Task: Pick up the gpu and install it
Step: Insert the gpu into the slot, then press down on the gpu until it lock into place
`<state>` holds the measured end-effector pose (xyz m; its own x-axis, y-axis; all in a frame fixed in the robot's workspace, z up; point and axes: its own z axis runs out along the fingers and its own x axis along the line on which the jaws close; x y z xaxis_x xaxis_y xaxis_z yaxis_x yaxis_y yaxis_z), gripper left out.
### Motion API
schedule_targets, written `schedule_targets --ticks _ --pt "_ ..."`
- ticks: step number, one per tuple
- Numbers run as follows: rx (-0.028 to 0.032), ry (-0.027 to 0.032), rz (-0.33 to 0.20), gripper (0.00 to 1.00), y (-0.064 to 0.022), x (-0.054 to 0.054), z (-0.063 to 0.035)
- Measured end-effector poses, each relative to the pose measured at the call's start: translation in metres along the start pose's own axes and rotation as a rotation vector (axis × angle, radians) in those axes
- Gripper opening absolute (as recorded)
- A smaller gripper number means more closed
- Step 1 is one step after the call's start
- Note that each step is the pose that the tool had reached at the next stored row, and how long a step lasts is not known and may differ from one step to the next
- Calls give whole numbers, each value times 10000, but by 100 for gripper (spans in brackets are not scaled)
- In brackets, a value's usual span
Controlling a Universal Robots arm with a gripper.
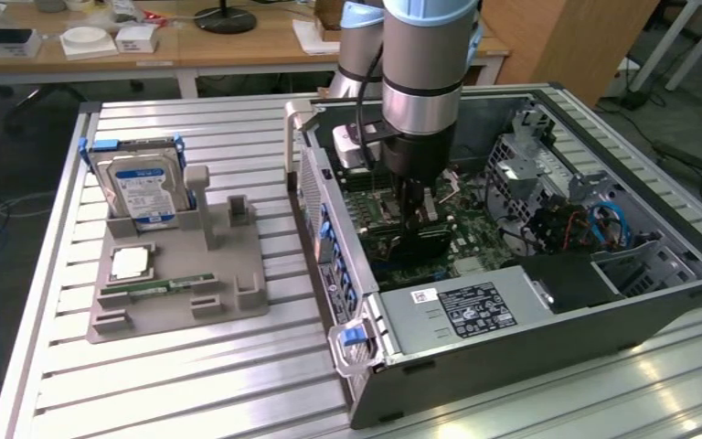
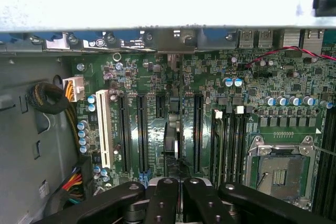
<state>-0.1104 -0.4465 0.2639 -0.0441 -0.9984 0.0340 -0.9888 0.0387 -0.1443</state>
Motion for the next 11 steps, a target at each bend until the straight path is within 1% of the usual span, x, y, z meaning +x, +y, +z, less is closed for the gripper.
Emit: schedule_targets --ticks 9,11 --pt "0 1 0 10 0 0 0" --pt "-3 -1 3 10 4 1 -18"
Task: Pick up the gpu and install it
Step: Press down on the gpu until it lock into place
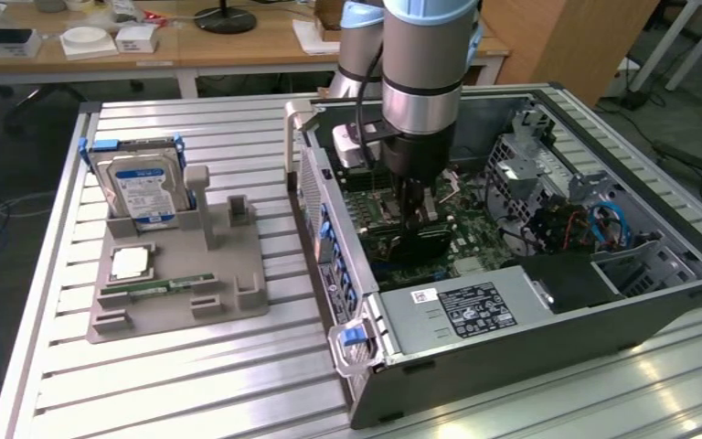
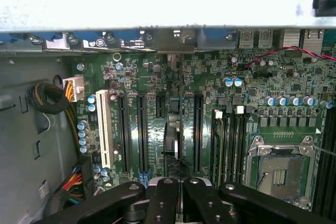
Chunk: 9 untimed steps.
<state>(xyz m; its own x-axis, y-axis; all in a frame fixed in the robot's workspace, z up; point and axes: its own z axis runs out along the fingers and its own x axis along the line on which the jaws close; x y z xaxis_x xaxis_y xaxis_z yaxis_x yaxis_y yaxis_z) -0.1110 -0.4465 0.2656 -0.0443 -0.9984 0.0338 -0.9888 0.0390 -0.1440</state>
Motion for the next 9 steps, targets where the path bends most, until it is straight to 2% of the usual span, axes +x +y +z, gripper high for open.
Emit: schedule_targets --ticks 4,5,8,9 --pt "-8 -40 3 10 -3 3 -91" --pt "-54 -39 0 10 -6 4 -107" --pt "-251 -31 -2 10 -11 6 -151" --pt "-376 -30 -2 10 -12 5 -154"
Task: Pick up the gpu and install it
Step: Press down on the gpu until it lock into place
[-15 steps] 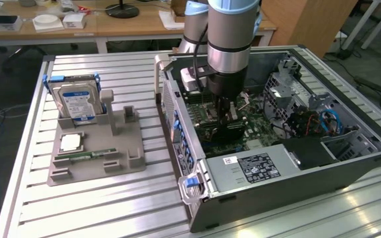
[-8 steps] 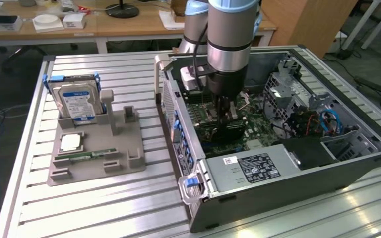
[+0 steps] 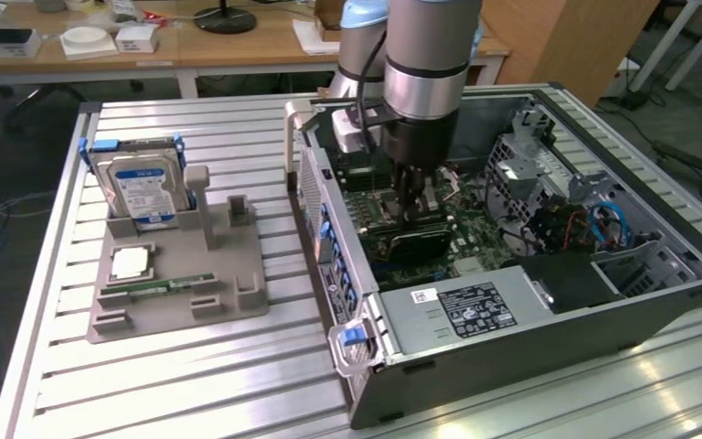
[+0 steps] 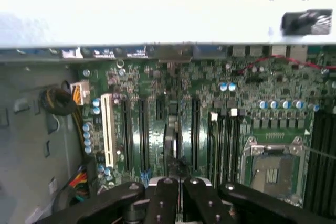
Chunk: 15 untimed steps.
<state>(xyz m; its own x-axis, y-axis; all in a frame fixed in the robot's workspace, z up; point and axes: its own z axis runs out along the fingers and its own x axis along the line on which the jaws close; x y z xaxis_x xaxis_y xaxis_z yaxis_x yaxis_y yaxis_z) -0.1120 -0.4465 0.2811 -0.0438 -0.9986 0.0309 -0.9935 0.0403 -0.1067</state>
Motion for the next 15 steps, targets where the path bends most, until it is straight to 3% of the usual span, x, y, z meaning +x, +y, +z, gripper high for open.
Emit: schedule_targets --ticks 7,8,9,13,14,15 --pt "-1258 61 24 10 -5 1 -4" --pt "-1368 67 20 10 -12 1 -11" --pt "-1439 72 17 10 -16 2 -29" --pt "-1595 77 13 10 -26 4 -118" --pt "-1661 80 11 10 -27 5 -134" --pt "-1810 82 6 10 -28 4 -135"
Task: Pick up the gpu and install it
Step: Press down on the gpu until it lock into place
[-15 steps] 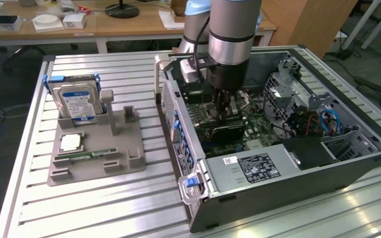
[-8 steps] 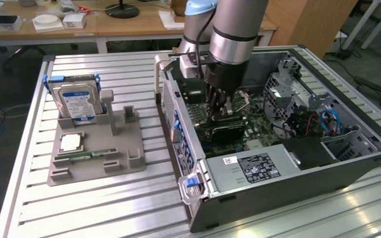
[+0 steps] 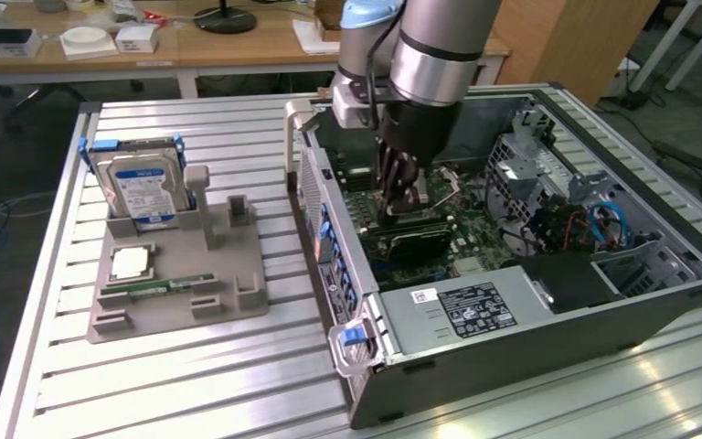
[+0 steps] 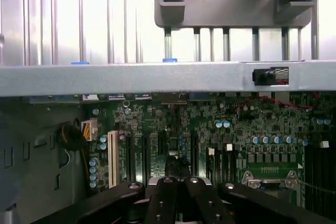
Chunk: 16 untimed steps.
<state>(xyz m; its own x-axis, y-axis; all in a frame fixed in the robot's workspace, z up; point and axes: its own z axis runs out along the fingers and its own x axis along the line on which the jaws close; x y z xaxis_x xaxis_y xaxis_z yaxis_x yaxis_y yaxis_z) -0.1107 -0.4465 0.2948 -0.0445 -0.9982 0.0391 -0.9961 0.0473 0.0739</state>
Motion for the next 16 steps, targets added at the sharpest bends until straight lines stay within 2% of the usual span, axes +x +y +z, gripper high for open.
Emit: schedule_targets --ticks 13,14,15,16 --pt "-2355 114 -52 10 -13 0 -3" --pt "-2522 122 -57 10 -20 0 -4" --pt "-2637 128 -61 10 -31 -1 -4" --pt "-2679 129 -63 10 -47 -2 -2"
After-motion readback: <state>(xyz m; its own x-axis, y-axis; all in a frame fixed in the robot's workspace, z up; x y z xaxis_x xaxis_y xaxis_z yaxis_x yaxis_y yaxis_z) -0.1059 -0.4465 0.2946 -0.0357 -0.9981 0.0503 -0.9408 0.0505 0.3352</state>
